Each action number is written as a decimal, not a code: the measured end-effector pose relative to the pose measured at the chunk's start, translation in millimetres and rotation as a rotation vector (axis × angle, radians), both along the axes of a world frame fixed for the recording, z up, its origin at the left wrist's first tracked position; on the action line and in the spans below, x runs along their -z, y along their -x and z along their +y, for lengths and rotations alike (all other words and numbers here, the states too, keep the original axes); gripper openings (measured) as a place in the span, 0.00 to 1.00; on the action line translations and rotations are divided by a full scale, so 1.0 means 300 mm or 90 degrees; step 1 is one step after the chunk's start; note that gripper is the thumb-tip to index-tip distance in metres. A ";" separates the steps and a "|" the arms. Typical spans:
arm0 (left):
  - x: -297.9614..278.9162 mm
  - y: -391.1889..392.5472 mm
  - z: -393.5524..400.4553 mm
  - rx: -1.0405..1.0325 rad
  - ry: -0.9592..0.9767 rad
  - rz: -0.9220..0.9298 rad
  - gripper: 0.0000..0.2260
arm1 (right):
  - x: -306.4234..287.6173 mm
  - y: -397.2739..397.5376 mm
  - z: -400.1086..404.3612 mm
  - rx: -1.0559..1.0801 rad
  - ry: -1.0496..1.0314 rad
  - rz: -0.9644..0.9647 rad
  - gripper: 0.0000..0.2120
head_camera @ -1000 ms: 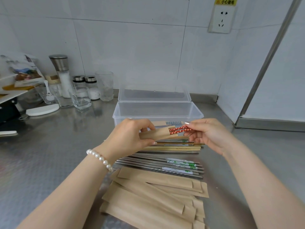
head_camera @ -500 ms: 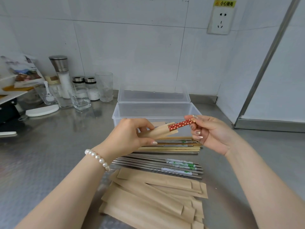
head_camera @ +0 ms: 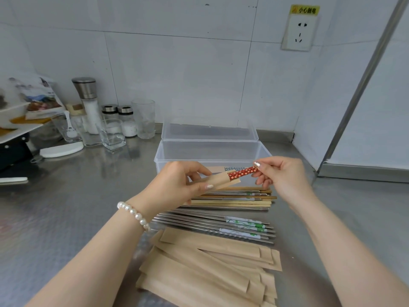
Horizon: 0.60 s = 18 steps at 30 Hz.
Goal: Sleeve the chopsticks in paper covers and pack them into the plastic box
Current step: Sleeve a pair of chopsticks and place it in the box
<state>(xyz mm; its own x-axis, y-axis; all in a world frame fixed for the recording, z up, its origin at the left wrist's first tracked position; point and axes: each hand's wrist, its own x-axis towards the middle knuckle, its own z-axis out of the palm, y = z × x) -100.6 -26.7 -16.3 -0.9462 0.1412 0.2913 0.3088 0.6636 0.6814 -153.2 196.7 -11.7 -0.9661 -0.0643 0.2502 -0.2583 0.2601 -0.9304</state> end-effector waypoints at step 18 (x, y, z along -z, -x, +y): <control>-0.062 0.017 -0.140 -0.275 -0.347 0.282 0.10 | -0.114 0.065 0.151 0.174 0.167 -0.031 0.05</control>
